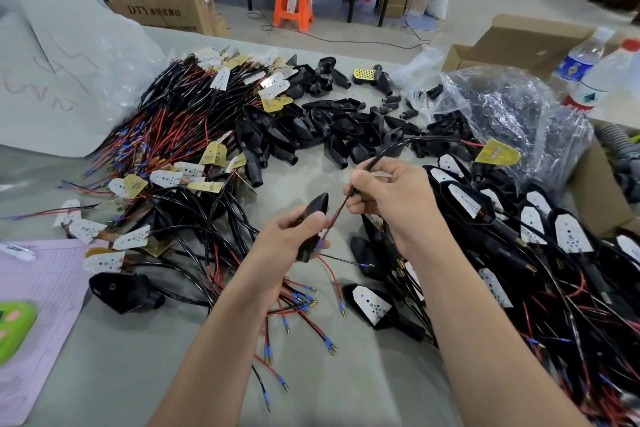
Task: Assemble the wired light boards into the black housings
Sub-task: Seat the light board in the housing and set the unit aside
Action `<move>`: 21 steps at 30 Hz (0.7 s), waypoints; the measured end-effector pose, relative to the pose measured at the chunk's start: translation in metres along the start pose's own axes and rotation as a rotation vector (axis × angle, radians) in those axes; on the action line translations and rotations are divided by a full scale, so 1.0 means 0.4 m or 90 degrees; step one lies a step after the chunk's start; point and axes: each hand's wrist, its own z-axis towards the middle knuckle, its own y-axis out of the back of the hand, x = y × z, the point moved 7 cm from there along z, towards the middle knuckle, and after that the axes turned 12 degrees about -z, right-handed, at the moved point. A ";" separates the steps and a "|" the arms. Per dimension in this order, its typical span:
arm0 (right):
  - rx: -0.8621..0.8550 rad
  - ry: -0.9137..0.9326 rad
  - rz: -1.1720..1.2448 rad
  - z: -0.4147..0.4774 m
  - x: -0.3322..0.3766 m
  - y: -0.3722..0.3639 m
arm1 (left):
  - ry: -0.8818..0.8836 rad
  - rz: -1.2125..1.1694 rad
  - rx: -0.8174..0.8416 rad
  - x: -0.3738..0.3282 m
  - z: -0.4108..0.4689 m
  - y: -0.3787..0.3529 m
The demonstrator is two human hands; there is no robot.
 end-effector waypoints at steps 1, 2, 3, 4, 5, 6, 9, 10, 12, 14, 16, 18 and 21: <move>0.007 0.006 -0.016 0.002 0.002 -0.002 | -0.011 0.022 -0.018 -0.005 0.000 0.003; 0.015 0.010 -0.032 0.004 0.004 -0.007 | -0.021 0.034 -0.028 -0.010 0.000 0.005; 0.022 0.012 -0.039 0.004 0.004 -0.011 | -0.029 0.038 -0.030 -0.014 0.000 0.005; 0.023 0.013 -0.033 0.005 0.004 -0.016 | -0.034 0.034 -0.022 -0.017 0.000 0.001; 0.014 0.013 -0.015 0.007 0.003 -0.017 | -0.037 0.029 -0.007 -0.020 -0.002 -0.004; -0.001 0.015 0.009 0.008 0.002 -0.017 | -0.038 0.023 0.009 -0.020 -0.002 -0.010; -0.054 0.022 0.069 0.011 0.004 -0.009 | -0.024 -0.004 0.025 -0.015 0.001 -0.012; -0.068 0.025 0.081 0.011 0.006 -0.005 | -0.018 -0.019 0.027 -0.012 0.001 -0.010; -0.090 0.028 0.092 0.012 0.009 0.006 | -0.006 -0.036 0.024 -0.005 0.001 -0.002; -0.097 0.028 0.100 0.010 0.009 0.014 | -0.001 -0.029 0.015 0.001 0.000 0.005; -0.087 0.017 0.112 0.009 0.002 0.012 | -0.001 -0.015 0.020 0.008 0.001 0.004; -0.074 0.001 0.115 0.006 -0.010 0.005 | -0.006 -0.008 0.024 0.011 0.003 -0.001; -0.053 -0.014 0.087 0.001 -0.029 -0.005 | -0.013 -0.047 0.030 0.008 0.004 -0.006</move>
